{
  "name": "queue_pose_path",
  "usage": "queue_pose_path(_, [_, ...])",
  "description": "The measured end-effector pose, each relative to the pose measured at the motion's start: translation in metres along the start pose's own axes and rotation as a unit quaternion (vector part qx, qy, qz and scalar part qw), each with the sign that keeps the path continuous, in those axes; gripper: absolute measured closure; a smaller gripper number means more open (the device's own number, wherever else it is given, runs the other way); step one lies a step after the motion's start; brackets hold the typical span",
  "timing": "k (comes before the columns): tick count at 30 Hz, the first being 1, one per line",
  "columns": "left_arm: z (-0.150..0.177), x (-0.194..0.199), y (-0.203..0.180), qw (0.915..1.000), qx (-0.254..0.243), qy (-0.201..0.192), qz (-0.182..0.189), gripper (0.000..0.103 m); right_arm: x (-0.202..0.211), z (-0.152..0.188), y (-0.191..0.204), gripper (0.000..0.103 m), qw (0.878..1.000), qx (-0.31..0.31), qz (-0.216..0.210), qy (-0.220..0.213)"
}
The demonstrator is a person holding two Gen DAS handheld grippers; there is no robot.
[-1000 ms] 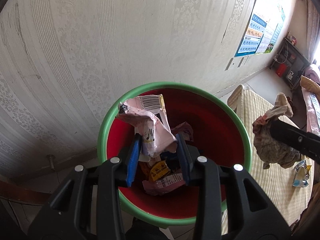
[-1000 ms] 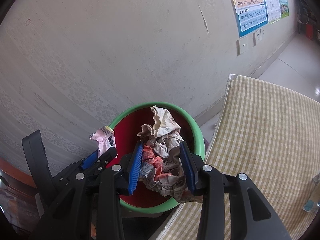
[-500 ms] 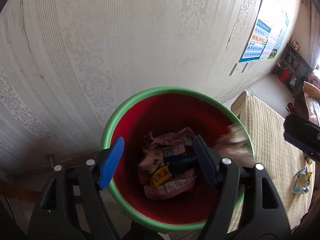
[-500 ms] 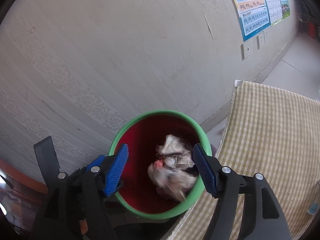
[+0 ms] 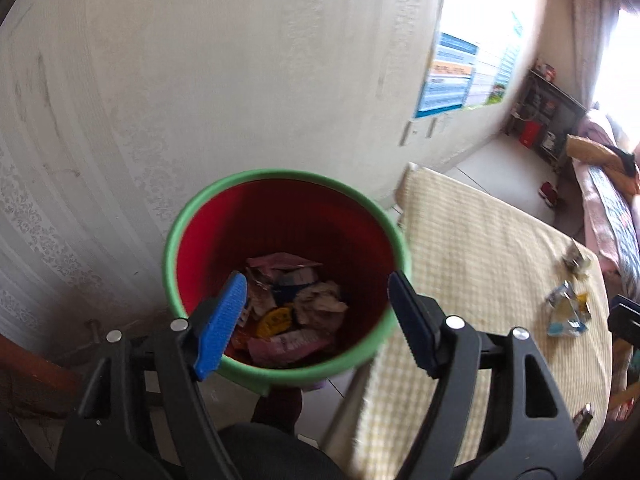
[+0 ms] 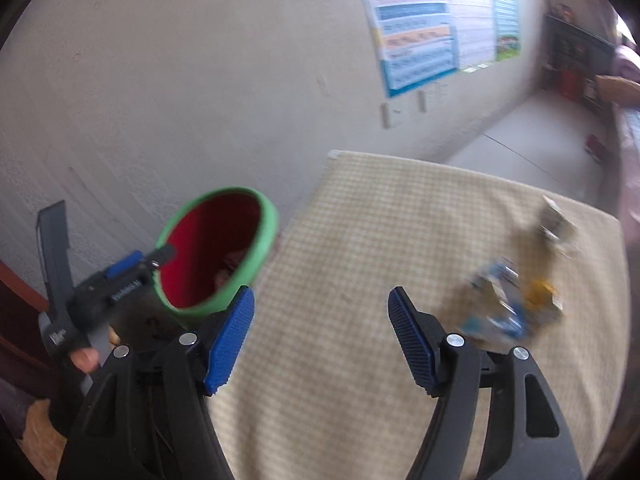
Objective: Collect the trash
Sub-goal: 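Grasp the brown foil wrapper with right tool while left grasps silver-blue wrapper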
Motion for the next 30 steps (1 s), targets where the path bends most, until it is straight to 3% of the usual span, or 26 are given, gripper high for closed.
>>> queue_pose_path(8, [0.015, 0.019, -0.071, 0.9984, -0.032, 0.001, 0.047, 0.031, 0.050, 0.102, -0.108, 0.034, 0.988, -0.097, 0.112, 0.045])
queue_pose_path(13, [0.030, 0.024, -0.114, 0.9957, -0.063, 0.003, 0.069, 0.029, 0.036, 0.166, -0.136, 0.034, 0.977, -0.162, 0.107, 0.092])
queue_pose_path(15, [0.038, 0.021, -0.135, 0.9937, -0.079, 0.014, 0.078, 0.029, 0.024, 0.171, -0.139, 0.035, 0.976, -0.172, 0.098, 0.094])
queue_pose_path(16, [0.042, 0.020, -0.143, 0.9929, -0.084, 0.018, 0.082, 0.029, 0.019, 0.172, -0.141, 0.040, 0.975, -0.173, 0.096, 0.100])
queue_pose_path(17, [0.045, 0.020, -0.151, 0.9920, -0.090, 0.020, 0.087, 0.029, 0.014, 0.172, -0.140, 0.052, 0.976, -0.173, 0.088, 0.102])
queue_pose_path(21, [0.053, 0.016, -0.202, 0.9856, -0.116, 0.029, 0.120, 0.029, 0.007, 0.153, -0.132, 0.052, 0.985, -0.135, 0.072, 0.083])
queue_pose_path(25, [0.056, -0.001, -0.256, 0.9788, -0.126, 0.055, 0.152, 0.029, 0.008, 0.125, -0.122, 0.052, 0.994, -0.085, 0.071, 0.027])
queue_pose_path(30, [0.064, -0.029, -0.308, 0.9714, -0.136, 0.098, 0.168, 0.030, 0.011, 0.130, -0.123, 0.052, 0.995, -0.073, 0.072, 0.014])
Point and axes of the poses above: each gripper's, at about its wrist camera, not at the fingertips, and x roughly against the way its jaws point, y to its left, z to its underside, the point moved 10 cm from there along -x, roughly the way its jaws point, and after that the axes turned 3 degrees about -z, right-handed, at the moved point
